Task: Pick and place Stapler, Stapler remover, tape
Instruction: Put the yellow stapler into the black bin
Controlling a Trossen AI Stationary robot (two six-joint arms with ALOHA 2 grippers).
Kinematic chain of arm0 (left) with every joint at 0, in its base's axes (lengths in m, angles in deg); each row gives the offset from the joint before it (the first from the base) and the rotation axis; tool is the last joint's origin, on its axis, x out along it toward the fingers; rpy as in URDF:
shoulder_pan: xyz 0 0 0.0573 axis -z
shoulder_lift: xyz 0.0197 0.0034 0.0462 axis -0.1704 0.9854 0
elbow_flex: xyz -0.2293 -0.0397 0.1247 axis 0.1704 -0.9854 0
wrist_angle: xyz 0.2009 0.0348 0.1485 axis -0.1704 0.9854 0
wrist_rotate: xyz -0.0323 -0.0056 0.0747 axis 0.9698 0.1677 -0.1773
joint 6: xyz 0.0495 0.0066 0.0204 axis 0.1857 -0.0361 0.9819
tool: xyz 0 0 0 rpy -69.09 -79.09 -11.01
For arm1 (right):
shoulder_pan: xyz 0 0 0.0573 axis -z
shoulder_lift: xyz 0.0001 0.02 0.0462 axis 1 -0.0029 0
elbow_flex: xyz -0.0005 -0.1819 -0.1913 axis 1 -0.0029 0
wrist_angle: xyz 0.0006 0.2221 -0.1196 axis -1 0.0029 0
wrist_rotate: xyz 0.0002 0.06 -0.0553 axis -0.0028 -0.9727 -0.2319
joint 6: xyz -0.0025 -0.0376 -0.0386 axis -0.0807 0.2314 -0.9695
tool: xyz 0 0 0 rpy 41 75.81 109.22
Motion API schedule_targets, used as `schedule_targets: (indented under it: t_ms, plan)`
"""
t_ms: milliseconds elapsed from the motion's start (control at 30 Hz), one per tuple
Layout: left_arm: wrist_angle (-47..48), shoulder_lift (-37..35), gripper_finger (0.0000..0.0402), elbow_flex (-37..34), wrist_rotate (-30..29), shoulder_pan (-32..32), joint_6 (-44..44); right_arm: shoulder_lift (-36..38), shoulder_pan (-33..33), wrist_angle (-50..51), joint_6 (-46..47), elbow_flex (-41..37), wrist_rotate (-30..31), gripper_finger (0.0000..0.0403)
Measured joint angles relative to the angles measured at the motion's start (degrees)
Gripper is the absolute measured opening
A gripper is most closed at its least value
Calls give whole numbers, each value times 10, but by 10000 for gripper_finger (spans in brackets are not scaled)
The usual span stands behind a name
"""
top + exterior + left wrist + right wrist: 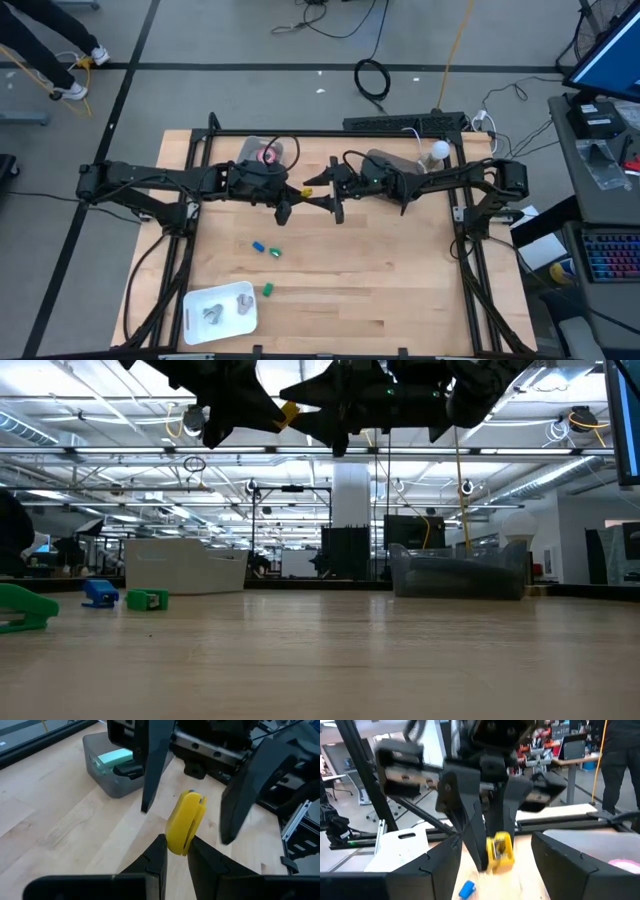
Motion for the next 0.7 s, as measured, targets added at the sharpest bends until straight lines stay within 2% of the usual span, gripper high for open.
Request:
schedule_targets:
  t_ms: [333,700]
  plan:
    - [0,0,62,0,0,0,0,0,2,5,7,0,0,182]
    - [0,0,62,0,-4,0,-1,0,7,6,15,0,0,111]
